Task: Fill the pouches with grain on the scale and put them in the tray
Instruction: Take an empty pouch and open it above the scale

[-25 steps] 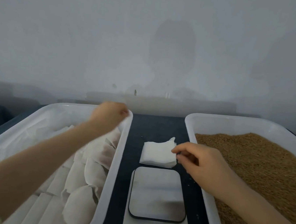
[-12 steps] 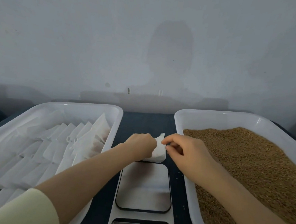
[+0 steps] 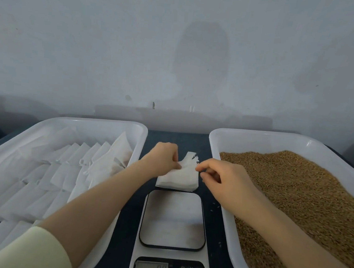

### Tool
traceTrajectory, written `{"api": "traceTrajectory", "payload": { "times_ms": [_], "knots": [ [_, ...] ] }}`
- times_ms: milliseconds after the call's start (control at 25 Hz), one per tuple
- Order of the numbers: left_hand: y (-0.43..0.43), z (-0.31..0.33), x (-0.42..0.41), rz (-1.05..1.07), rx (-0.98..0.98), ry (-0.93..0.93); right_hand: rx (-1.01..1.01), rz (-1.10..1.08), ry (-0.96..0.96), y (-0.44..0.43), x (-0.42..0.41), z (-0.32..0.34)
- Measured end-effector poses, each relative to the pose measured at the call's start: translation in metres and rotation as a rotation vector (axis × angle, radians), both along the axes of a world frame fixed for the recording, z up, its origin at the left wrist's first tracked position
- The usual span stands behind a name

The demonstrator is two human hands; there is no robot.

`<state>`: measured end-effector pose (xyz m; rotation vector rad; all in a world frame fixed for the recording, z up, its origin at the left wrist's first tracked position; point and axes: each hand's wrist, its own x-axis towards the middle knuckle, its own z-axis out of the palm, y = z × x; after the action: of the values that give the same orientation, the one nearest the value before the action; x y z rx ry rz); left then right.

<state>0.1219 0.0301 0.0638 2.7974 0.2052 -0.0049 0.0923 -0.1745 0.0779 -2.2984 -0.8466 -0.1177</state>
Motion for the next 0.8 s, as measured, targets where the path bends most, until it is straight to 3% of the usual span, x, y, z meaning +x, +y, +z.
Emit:
{"api": "traceTrajectory", "payload": {
  "times_ms": [160,360,480,600,680,800],
  "knots": [
    [0.008,-0.003,0.001,0.120,-0.191,0.070,0.004,-0.007,-0.002,0.000,0.000,-0.002],
    [0.015,0.008,-0.007,0.291,-0.399,-0.168,-0.002,-0.025,-0.019,0.001,0.000,-0.002],
    [0.009,0.028,-0.033,0.253,-0.936,-0.264,0.037,-0.041,-0.018,0.003,-0.004,0.002],
    [0.001,0.033,-0.075,0.059,-1.319,-0.144,0.185,-0.082,0.120,0.008,-0.006,0.010],
    [-0.004,0.028,-0.097,-0.043,-1.382,-0.042,0.260,-0.054,0.270,0.010,-0.009,0.013],
    [-0.009,0.022,-0.109,-0.119,-1.287,0.024,0.343,-0.010,0.353,0.010,-0.012,0.015]
  ]
}}
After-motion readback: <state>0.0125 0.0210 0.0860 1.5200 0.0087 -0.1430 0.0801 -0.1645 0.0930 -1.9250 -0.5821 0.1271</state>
